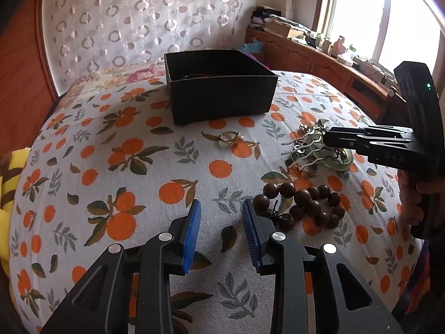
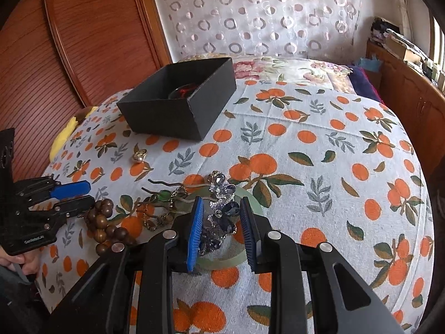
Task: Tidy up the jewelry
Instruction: 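Close the right tool on the purple flower hair clip while the left tool nears the wooden beads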
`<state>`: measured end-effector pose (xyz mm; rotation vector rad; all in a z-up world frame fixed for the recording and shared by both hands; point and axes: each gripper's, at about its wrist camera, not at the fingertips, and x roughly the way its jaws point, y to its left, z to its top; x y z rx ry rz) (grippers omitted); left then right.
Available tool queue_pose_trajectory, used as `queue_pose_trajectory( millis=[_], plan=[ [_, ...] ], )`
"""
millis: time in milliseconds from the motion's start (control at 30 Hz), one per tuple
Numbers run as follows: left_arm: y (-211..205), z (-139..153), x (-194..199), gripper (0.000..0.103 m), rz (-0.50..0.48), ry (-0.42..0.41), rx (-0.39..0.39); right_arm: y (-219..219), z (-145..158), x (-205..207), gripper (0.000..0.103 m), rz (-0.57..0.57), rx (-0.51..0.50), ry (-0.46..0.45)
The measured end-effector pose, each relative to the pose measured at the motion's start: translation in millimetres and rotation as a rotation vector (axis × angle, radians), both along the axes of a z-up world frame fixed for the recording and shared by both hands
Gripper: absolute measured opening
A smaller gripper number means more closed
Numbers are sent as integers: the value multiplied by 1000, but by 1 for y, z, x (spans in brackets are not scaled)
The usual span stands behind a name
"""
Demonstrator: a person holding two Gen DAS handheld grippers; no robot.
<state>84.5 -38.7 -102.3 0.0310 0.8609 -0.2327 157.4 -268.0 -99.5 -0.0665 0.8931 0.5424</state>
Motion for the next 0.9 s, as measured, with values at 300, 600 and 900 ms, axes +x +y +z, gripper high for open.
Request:
queue_pose_trajectory(
  millis=[300, 600, 900],
  plan=[
    [-8, 0, 0, 41, -17, -2, 26, -1, -1, 0, 31, -8, 8, -10],
    [-8, 10, -2, 58, -1, -24, 6, 4, 0, -4, 32, -13, -33, -39],
    [-24, 7, 1, 58, -43, -5, 34, 5, 0, -5, 32, -16, -51, -52]
  ],
)
